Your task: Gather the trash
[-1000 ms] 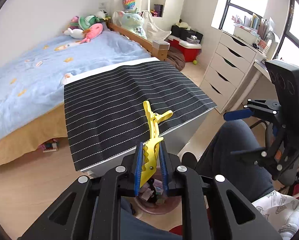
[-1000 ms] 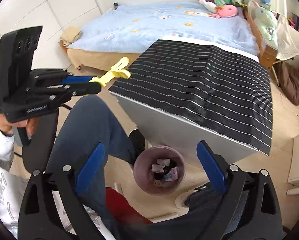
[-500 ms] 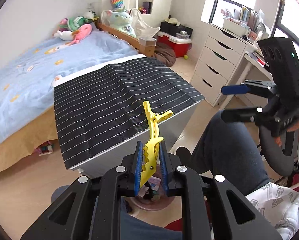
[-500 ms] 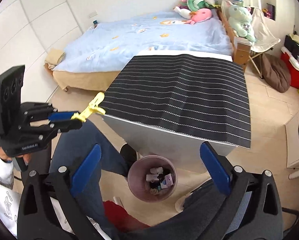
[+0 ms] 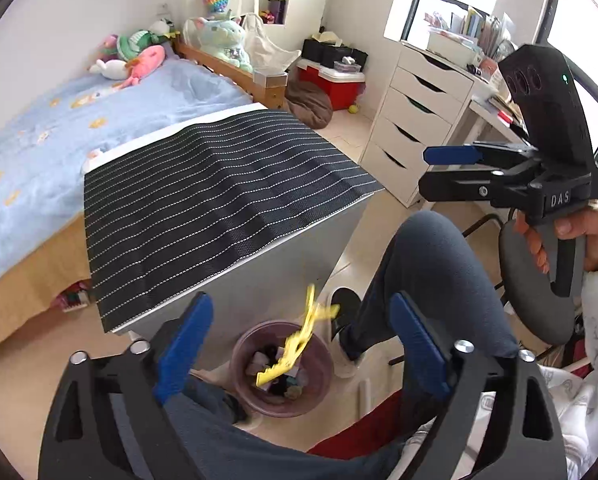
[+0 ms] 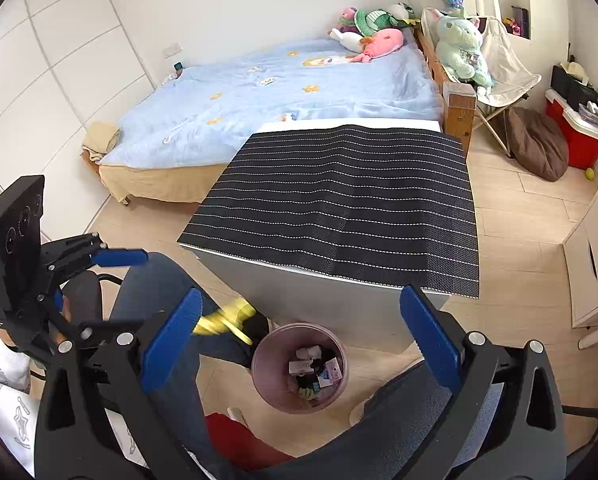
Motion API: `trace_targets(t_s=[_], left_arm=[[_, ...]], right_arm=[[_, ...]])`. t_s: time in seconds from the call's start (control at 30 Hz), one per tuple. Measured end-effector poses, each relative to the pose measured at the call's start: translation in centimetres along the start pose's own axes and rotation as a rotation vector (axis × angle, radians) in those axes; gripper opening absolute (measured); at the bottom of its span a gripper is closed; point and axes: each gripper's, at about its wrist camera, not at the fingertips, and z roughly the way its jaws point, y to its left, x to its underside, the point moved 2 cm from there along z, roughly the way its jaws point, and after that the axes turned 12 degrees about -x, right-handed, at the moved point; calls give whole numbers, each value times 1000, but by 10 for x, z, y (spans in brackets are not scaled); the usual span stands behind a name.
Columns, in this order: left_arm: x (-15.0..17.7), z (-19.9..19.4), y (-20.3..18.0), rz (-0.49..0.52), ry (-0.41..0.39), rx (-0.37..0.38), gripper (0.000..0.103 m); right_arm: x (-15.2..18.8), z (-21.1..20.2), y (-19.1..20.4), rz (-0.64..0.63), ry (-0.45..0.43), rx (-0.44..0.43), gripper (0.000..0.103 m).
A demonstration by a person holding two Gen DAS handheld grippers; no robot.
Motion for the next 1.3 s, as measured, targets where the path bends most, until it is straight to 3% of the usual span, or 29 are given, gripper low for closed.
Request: trace_targets(t_s=[0.17,0.47,0.6,0.9,1.13,1.3], left_arm=[[-3,2,5,-34,-2,-44,95],[-8,0,21,-85,-30,-81,95],[-13,-2,29,-109,-56,-100,95],[-37,-4,50,-152,-92,-179,95],[-62,-6,63,-164,-152,-179,96],[-75,4,67,-162,-143,-179,97]], right_arm=[[-1,0,2,-5,-7,3,99],[-6,1,6,-15,-15,23,100],[-10,2,5,-18,-9,73,100],[-39,3,10,-66,-51,146,100],[-70,9,7,-88,-86,176,100],[-83,20,2,-85,-77,163,100]])
